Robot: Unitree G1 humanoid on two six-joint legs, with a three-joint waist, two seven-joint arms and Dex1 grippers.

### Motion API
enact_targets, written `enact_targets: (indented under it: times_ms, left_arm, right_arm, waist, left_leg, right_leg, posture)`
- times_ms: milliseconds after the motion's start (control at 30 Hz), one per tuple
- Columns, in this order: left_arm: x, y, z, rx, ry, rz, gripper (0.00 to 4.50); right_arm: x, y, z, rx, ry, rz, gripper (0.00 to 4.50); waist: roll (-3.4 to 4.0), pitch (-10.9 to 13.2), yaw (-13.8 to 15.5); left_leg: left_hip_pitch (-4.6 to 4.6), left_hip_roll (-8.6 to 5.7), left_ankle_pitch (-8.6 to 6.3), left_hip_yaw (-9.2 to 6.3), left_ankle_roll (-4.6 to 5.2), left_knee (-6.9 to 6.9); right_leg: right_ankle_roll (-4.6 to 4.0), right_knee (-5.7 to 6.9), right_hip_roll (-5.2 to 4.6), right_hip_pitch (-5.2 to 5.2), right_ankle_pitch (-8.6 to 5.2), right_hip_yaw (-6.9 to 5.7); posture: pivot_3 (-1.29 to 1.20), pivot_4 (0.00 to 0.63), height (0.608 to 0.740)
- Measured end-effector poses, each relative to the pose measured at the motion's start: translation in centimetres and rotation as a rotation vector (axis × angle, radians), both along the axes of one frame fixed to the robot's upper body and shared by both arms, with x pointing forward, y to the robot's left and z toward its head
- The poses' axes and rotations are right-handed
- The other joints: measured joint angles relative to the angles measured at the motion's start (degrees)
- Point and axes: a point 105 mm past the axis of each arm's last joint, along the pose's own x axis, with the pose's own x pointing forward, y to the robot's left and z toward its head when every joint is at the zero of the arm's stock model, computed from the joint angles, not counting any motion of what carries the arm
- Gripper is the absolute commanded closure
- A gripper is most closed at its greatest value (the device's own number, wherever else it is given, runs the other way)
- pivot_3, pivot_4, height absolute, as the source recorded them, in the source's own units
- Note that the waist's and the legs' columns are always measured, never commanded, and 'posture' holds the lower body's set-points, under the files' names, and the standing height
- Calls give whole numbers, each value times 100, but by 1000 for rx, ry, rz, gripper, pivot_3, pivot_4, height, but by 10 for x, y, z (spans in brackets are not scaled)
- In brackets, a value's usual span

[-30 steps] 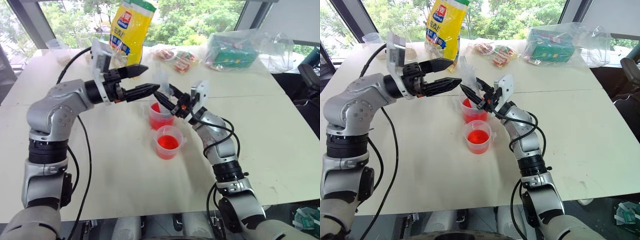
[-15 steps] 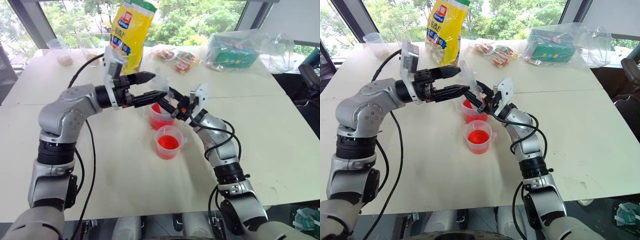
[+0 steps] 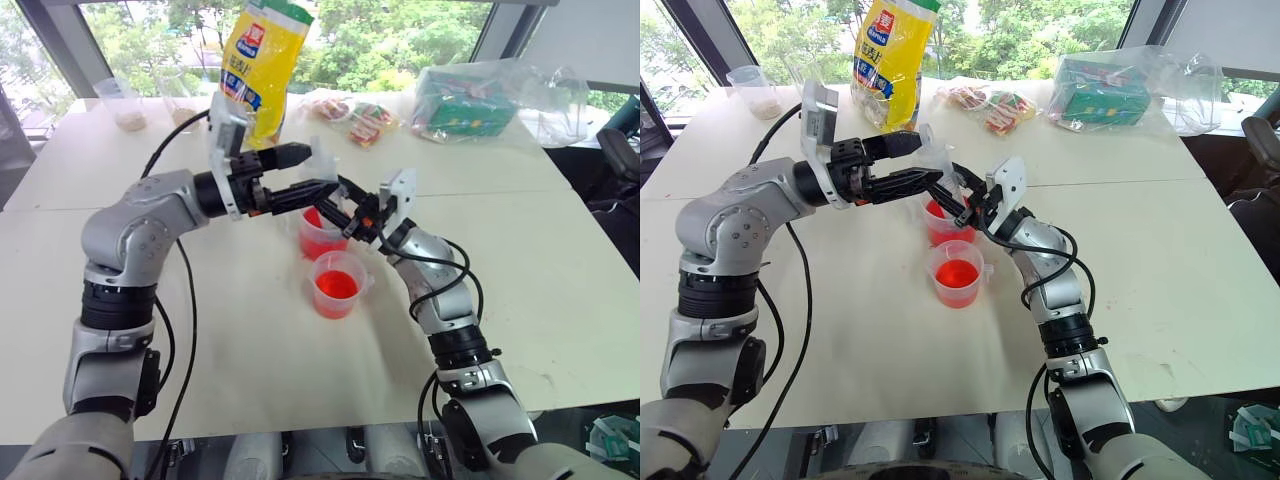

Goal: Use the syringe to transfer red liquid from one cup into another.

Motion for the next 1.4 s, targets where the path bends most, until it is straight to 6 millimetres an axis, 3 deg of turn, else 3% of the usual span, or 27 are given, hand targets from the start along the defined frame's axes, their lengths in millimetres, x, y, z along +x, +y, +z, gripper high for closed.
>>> enact_targets:
  times_ms: [33, 267, 300, 1400]
  left_arm:
    - [0, -1, 1, 0, -2, -3, 806]
    - [9, 2, 0, 4, -5, 41, 4234]
    - [11, 2, 0, 1, -5, 49, 4456]
    - [22, 2, 14, 26, -54, 76, 4456]
  right_arm:
    - [0, 0, 0, -2, -1, 0, 3099]
    - [-2, 2, -1, -23, -10, 15, 3099]
    - [-2, 2, -1, -26, -12, 17, 3099]
    - [2, 3, 1, -21, 37, 56, 3099]
  waist:
    - [0, 0, 1]
    - [0, 0, -5]
    - [0, 0, -5]
    - [0, 0, 1]
  left_leg:
    - [0, 0, 0, 0, 0, 0]
    - [4, 0, 0, 0, 0, 0]
    - [4, 0, 0, 0, 0, 0]
    - [2, 0, 0, 0, 0, 0]
  right_leg:
    - [0, 0, 0, 0, 0, 0]
    - [0, 1, 1, 2, 0, 0]
    - [0, 2, 1, 2, 0, 0]
    - [0, -1, 1, 3, 0, -1]
  posture:
    - [0, 150, 740]
    - [0, 150, 740]
    - [0, 150, 740]
    - [0, 150, 740]
